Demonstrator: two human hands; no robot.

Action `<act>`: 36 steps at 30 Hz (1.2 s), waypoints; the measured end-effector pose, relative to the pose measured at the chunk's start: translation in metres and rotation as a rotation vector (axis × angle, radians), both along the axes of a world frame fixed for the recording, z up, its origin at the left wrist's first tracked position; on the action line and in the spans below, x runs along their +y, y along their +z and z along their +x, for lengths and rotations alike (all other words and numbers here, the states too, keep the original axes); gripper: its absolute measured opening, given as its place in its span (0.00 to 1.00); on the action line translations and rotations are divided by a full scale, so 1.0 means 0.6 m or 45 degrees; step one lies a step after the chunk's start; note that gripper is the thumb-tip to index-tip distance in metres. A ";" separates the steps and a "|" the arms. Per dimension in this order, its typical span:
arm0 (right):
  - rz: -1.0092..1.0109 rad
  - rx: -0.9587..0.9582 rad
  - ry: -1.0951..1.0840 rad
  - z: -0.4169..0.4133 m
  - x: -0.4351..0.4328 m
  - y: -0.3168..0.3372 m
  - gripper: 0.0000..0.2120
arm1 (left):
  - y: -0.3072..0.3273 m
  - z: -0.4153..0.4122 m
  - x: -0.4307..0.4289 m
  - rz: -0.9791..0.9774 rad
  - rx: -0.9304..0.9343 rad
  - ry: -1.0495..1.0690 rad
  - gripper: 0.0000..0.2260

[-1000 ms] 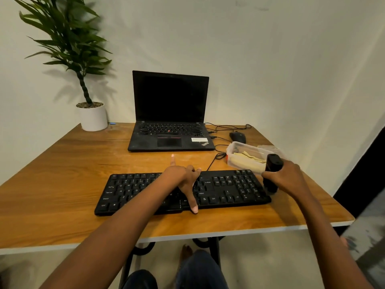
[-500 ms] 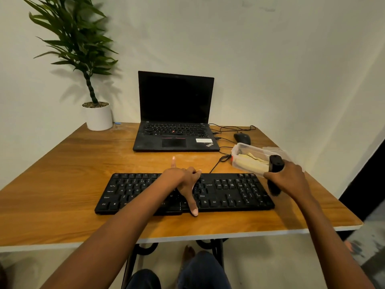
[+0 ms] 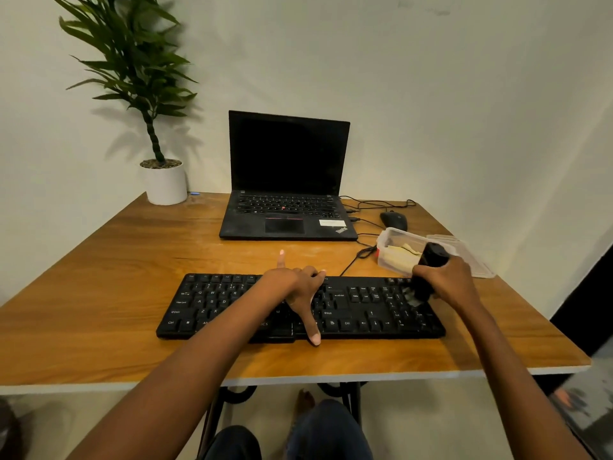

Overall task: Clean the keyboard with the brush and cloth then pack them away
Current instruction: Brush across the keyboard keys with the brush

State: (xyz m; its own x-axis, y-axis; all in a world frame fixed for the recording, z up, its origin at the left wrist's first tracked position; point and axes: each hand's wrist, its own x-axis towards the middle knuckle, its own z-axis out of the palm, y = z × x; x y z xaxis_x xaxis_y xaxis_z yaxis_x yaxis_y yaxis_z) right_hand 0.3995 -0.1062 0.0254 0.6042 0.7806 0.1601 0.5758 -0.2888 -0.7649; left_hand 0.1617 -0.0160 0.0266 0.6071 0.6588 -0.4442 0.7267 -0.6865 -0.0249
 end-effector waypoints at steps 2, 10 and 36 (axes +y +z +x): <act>0.010 -0.080 -0.012 -0.002 0.008 0.010 0.19 | 0.002 0.002 0.000 0.009 -0.002 -0.006 0.57; -0.063 0.237 0.361 -0.106 0.056 0.005 0.15 | -0.001 -0.007 0.001 -0.008 0.008 0.007 0.58; 0.465 0.521 -0.039 0.045 -0.065 0.008 0.18 | -0.001 -0.004 -0.006 -0.030 -0.003 0.008 0.56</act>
State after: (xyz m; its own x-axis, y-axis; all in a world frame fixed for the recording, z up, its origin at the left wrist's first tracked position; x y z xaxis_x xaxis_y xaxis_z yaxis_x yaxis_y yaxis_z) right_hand 0.4266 -0.1454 0.0302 0.6958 0.6991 0.1647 0.2058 0.0257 -0.9783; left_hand 0.1591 -0.0199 0.0263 0.6040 0.6523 -0.4580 0.7312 -0.6821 -0.0073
